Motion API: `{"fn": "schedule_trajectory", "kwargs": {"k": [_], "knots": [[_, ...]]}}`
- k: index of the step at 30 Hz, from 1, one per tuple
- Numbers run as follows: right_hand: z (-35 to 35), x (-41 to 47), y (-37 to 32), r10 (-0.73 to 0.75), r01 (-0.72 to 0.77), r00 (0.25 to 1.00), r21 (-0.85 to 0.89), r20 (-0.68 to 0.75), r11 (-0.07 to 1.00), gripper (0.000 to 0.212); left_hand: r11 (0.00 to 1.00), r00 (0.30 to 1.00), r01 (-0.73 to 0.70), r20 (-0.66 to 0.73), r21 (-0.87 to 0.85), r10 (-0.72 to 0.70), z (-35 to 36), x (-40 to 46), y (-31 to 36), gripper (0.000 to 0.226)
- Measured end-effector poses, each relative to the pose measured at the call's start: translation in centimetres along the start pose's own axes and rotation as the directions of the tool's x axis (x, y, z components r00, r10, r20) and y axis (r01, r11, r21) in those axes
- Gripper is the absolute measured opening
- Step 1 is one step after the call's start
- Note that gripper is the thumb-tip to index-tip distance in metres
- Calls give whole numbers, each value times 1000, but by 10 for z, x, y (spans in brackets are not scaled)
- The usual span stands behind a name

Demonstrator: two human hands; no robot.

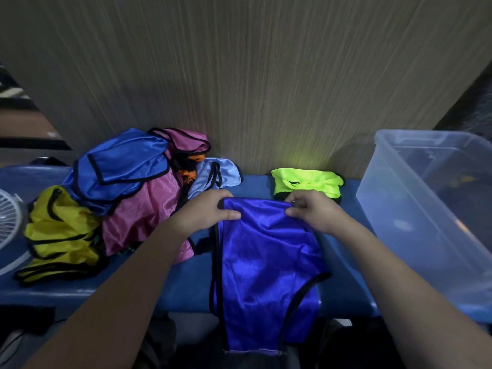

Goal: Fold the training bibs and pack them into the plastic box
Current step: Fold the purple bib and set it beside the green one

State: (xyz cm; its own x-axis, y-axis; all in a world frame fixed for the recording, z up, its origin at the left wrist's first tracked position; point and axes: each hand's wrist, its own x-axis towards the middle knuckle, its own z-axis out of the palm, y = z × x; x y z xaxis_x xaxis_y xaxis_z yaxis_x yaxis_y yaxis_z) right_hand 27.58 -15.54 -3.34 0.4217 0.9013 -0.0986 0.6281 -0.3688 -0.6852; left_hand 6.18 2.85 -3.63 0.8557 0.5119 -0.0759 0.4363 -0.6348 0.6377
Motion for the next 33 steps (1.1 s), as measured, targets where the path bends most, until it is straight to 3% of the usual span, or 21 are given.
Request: {"fn": "schedule_trajectory", "kwargs": {"k": [5, 9, 13, 16, 19, 25, 28, 33], "knots": [[-12, -6, -14, -93, 69, 960, -97, -265, 993, 38, 978, 998, -53, -26, -200, 49, -14, -4, 9, 41], [-15, -18, -33, -56, 140, 945, 245, -321, 959, 37, 923, 997, -78, -35, -378, 70, -22, -8, 15, 25], [-17, -24, -27, -31, 32, 999, 436, -11, 899, 43, 944, 996, -93, -45, -317, 83, -20, -9, 13, 24], [-20, -22, -16, -41, -6, 989, 313, 143, 950, 20, 940, 997, -74, -33, -332, 67, -20, -10, 17, 25], [-21, -18, -12, -33, 20, 995, 136, 93, 991, 8, 958, 999, -43, 16, -284, 49, -22, -10, 14, 28], [-21, -14, -13, -64, 60, 997, -78, -52, 995, 44, 986, 996, 41, 82, -159, -28, -28, -8, 4, 29], [-21, -12, -17, -21, 21, 996, 5, -90, 1000, 40, 996, 998, 68, 1, -63, -69, -28, -5, 5, 56], [-22, -6, -24, 76, -31, 988, 303, -138, 953, 34, 992, 946, 84, -320, 98, -49, -23, 0, 24, 39]]}}
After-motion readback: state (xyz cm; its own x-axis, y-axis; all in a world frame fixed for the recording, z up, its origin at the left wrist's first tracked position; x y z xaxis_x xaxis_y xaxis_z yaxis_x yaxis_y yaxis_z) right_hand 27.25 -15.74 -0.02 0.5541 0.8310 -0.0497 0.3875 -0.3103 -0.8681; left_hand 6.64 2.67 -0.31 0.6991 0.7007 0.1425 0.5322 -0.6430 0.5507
